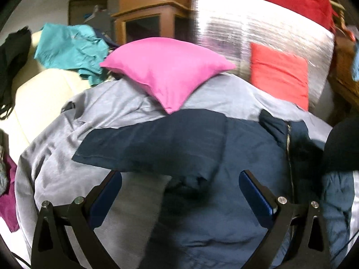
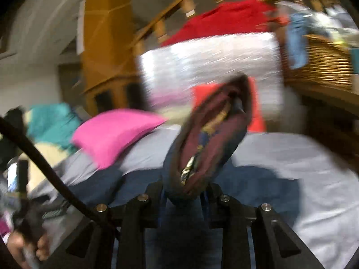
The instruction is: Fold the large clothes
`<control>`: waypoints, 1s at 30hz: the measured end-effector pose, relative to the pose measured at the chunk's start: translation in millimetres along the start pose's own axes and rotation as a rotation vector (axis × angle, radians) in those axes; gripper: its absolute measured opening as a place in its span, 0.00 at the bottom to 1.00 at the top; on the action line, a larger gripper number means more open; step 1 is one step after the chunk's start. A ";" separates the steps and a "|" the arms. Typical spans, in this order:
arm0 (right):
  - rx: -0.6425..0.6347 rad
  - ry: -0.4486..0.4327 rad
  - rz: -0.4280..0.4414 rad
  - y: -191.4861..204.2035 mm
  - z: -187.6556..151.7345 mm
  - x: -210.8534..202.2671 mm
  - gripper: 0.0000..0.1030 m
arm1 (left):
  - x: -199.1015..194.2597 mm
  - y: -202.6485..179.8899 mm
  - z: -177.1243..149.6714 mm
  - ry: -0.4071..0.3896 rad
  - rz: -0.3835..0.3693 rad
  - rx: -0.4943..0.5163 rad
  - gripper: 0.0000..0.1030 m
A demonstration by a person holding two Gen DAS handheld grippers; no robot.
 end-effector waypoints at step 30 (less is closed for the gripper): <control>0.784 0.300 -0.344 -247.0 -79.9 42.8 0.64 | 123.8 -45.5 10.3 0.179 -0.290 -0.245 1.00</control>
Point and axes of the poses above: each gripper's, at about its wrist camera, not at the fingertips, and x roughly the way its jaws point, y to its left, z to its top, the point moved 2 cm from there along x, roughly the way its jaws point, and after that the axes turned 11 degrees about -y, right-handed, at the moved point
